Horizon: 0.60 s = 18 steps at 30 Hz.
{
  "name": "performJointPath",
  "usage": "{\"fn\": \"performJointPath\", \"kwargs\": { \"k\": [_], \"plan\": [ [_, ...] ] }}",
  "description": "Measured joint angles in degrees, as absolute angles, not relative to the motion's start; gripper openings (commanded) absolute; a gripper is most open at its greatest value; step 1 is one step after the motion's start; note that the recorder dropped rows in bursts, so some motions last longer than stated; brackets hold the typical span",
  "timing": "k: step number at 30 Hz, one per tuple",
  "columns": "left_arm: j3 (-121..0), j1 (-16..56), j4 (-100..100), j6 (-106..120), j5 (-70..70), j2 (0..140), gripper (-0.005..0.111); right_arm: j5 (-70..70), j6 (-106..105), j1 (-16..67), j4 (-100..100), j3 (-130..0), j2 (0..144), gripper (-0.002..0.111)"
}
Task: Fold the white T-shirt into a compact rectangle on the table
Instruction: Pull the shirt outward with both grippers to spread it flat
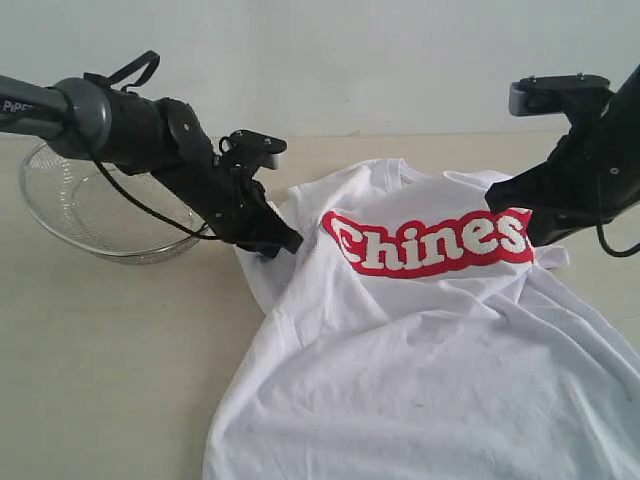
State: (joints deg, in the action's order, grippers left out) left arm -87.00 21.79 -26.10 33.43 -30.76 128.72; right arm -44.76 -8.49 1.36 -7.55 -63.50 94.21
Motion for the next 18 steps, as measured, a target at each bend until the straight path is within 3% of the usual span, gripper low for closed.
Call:
{"fn": "performJointPath", "kwargs": {
  "k": [10,18],
  "plan": [
    [-95.9,21.3,-14.8,22.8,-32.6,133.9,0.004,-47.1,-8.3,1.4,-7.3,-63.5,94.2,0.0],
    [-105.7,14.7,-7.4,17.4,-37.2,138.5,0.004,-45.8,-8.2,1.4,-7.1,-63.5,94.2,0.0]
  ]
}}
